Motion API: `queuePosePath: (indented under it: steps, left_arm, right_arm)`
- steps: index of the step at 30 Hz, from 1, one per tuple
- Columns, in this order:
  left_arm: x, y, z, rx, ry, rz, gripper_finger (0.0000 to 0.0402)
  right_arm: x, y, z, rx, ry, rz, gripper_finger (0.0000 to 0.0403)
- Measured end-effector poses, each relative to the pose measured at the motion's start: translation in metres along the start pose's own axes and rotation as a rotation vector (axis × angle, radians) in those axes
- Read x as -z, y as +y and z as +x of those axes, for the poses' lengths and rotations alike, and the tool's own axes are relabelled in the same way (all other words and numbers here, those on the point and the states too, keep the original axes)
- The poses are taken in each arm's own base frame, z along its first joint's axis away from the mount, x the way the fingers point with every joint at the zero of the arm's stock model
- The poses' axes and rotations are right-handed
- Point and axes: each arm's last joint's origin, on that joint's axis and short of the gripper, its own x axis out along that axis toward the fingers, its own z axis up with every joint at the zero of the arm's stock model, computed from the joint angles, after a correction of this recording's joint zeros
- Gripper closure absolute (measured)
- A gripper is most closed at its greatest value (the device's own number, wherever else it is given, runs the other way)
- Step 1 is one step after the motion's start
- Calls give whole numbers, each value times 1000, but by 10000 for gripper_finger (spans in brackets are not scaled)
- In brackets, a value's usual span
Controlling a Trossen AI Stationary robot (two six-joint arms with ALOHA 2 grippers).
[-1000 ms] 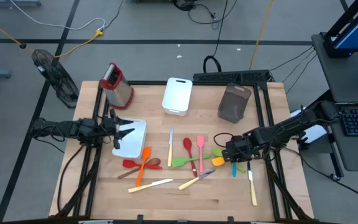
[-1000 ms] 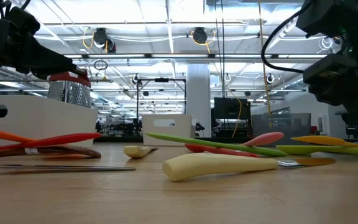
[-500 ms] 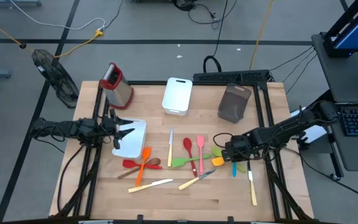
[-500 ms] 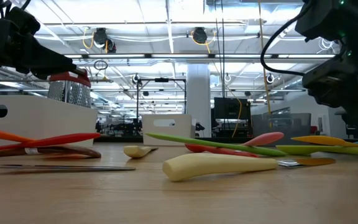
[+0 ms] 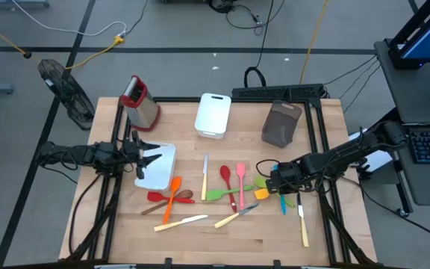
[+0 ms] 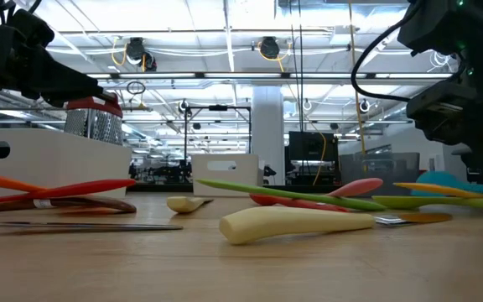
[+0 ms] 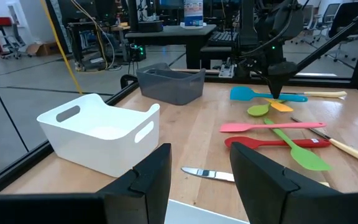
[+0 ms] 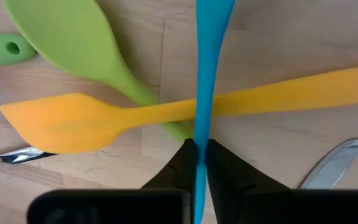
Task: Pick & Place Kitchen Items
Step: Put the blue spatula into the black bin
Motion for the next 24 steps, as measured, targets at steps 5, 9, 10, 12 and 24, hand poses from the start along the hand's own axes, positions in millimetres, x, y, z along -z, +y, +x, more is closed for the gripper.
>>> queuePosePath:
  steps: [5, 9, 10, 12, 24]
  left_arm:
    - [0, 0, 0, 0, 0, 0, 231]
    - [0, 0, 0, 0, 0, 0, 231]
    - [0, 0, 0, -2, 0, 0, 231]
    - [0, 0, 0, -6, 0, 0, 231]
    - [0, 0, 0, -6, 0, 6, 231]
  right_arm:
    - [0, 0, 0, 0, 4, 0, 388]
    - [1, 0, 0, 5, 31, -6, 389]
    - [1, 0, 0, 5, 36, -8, 389]
    - [2, 0, -2, 0, 54, -13, 389]
    - [6, -3, -21, -109, 78, -33, 390]
